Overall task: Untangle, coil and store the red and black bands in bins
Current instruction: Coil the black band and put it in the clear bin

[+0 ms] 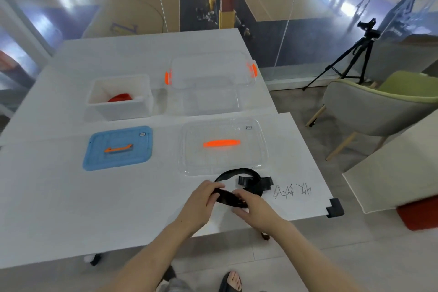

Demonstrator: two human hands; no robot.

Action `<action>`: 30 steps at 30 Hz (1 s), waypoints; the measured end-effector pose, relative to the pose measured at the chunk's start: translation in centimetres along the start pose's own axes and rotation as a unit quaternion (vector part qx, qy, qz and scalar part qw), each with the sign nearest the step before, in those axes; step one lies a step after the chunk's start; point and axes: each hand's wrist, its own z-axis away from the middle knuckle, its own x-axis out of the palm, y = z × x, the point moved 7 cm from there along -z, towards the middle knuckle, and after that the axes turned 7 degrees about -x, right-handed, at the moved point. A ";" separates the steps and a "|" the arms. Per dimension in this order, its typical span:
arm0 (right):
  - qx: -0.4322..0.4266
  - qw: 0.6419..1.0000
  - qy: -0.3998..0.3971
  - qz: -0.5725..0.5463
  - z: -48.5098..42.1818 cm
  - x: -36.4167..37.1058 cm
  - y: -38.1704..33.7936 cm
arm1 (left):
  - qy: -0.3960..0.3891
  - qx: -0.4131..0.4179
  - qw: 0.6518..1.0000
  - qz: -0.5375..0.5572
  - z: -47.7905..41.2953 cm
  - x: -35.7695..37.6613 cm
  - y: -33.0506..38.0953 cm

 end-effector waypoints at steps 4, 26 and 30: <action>0.020 0.989 0.068 -0.130 0.8 -3.6 -2.8 | 0.038 -0.057 0.990 0.126 -0.8 -3.6 3.8; -0.050 0.952 0.162 -0.254 1.0 -16.4 -15.3 | 0.138 -0.012 0.916 0.376 -2.7 -14.8 16.2; -0.056 0.942 0.145 -0.296 1.1 -15.8 -15.0 | 0.128 -0.028 0.904 0.408 -2.1 -14.8 15.7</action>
